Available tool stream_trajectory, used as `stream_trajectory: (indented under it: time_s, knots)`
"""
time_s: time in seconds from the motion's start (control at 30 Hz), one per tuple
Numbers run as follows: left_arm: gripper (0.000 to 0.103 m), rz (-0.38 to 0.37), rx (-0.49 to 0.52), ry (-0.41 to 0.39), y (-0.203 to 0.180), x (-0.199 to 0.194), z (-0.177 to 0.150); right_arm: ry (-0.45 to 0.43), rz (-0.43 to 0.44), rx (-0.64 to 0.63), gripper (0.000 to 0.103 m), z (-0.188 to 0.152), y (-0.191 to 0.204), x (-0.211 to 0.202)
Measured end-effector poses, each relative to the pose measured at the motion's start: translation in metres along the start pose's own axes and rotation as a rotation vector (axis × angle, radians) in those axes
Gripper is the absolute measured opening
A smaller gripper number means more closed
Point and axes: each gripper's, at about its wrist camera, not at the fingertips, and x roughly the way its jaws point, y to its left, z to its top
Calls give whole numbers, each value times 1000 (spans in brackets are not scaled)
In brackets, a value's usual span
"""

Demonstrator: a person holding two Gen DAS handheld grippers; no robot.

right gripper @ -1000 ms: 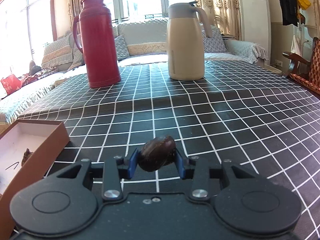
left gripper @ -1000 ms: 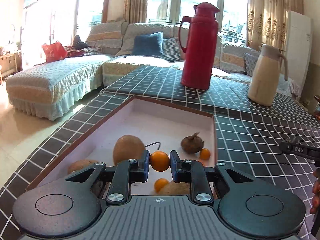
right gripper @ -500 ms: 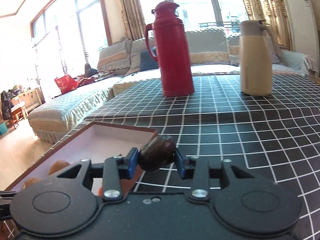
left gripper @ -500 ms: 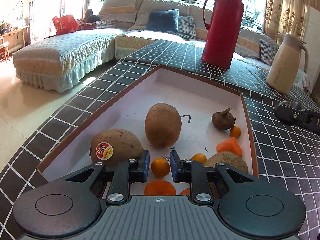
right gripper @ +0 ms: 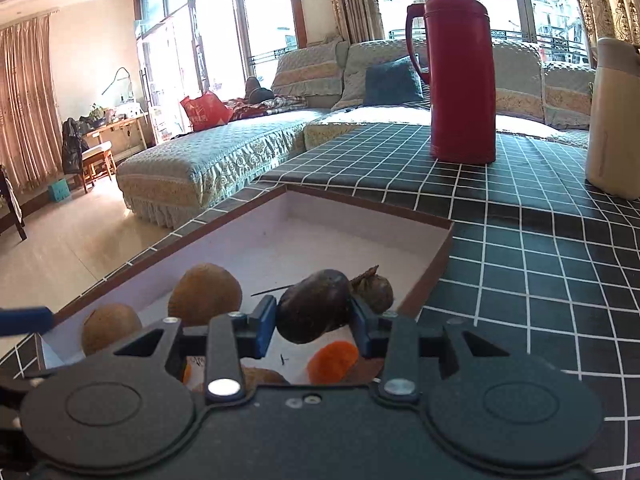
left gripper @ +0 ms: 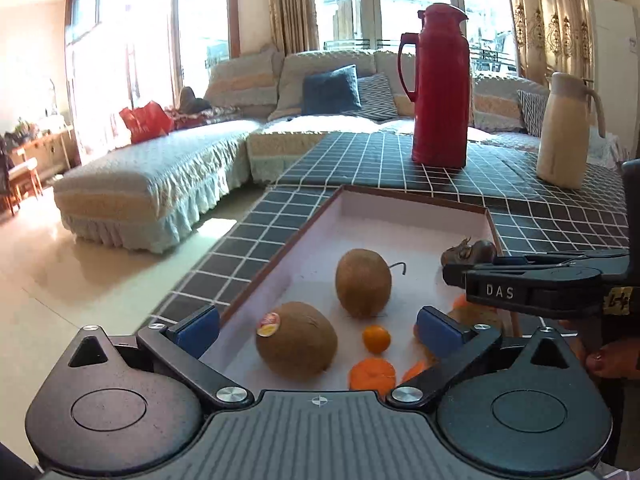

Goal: Organize fruits
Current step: 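Lower the dark nut into the box tray and open the right tool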

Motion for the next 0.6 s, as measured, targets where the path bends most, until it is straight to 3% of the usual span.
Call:
stream_trajectory:
  time_s: [0.07, 0.33, 0.4, 0.47, 0.6]
  knots:
    - [103, 14, 4, -6, 6, -5, 0, 20, 0, -9, 38, -3, 2, 7]
    - [103, -6, -70, 113, 30, -5, -10, -26, -40, -22, 51, -8, 14, -9]
    - [103, 35, -35, 122, 27, -7, -13, -43, -53, -7, 62, -8, 16, -17]
    - [103, 71, 0, 112, 26, -13, -16, -85, -94, 29, 79, -11, 21, -35]
    - [103, 102, 18, 74, 34, -25, -15, -88, -238, 53, 83, -19, 54, -64]
